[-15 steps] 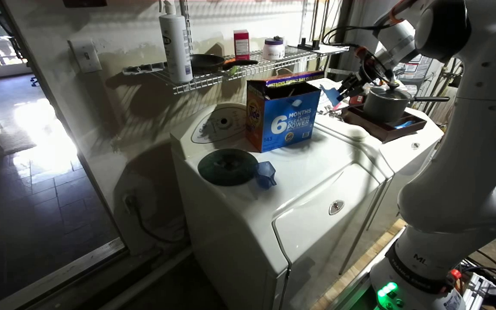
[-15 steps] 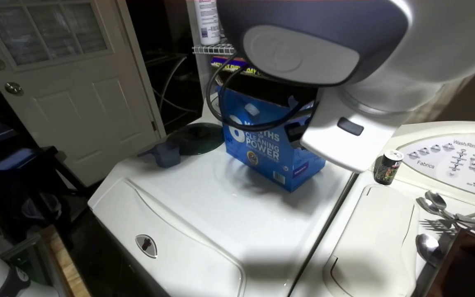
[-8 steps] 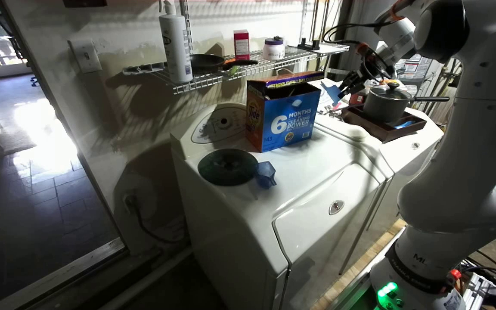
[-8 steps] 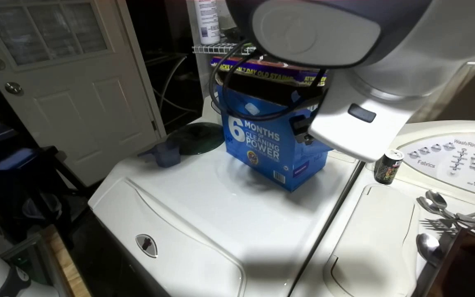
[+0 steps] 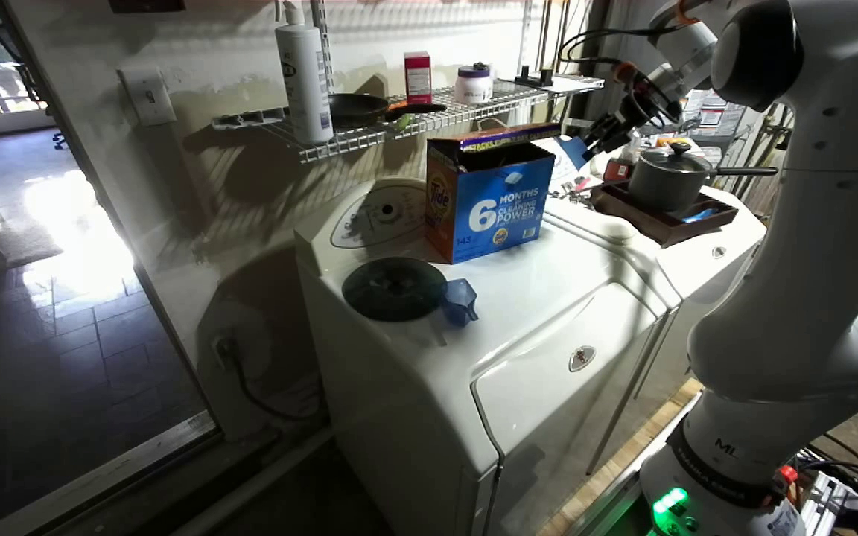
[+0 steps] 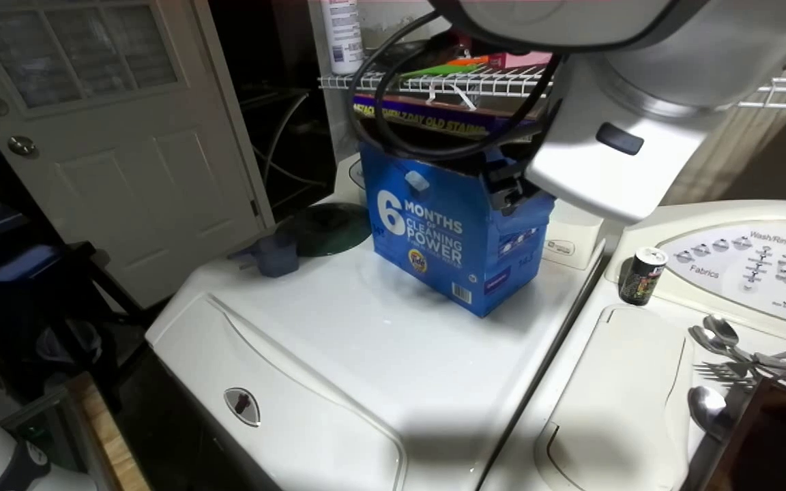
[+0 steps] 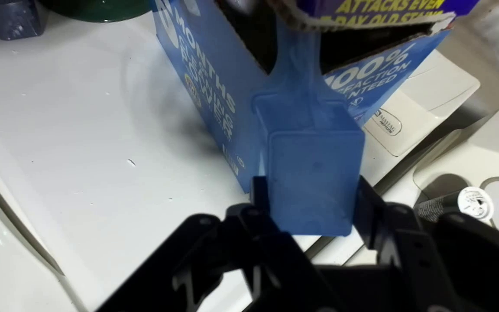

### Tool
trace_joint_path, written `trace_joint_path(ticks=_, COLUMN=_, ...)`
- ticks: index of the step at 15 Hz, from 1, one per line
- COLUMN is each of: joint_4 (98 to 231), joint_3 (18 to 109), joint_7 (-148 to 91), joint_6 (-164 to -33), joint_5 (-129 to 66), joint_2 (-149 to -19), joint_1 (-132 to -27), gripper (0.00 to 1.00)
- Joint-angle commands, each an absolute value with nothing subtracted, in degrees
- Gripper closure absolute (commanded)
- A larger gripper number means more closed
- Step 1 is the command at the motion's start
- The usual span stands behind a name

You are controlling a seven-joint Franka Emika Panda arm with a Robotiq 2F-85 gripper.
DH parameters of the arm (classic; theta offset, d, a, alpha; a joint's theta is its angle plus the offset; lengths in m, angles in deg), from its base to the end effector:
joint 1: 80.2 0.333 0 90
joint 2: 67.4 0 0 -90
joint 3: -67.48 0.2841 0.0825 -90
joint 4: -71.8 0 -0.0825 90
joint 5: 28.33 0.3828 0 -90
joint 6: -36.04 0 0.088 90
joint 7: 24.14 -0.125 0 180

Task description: Put the blue measuring cup on the right side of the blue box.

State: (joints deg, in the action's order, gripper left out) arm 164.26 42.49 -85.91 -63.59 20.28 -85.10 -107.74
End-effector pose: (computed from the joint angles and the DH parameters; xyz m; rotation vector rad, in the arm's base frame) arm 0.4638 -0.4316 0.4255 -1.1113 2.1843 0.2477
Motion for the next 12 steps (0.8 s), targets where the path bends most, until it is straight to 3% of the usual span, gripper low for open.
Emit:
trace_joint_path(ticks=1, joint_4=159.49, joint_3=43.56, joint_7=-87.79, joint_6=-59.93, joint_5=19.91, joint_2=-88.04, joint_1=-108.7, gripper=0.76)
trace_joint_path(ticks=12, joint_4=158.07, joint_3=45.47, joint_7=-88.02, joint_6=-58.07, joint_5=21.88, joint_2=-89.8, joint_1=-108.79, gripper=0.76)
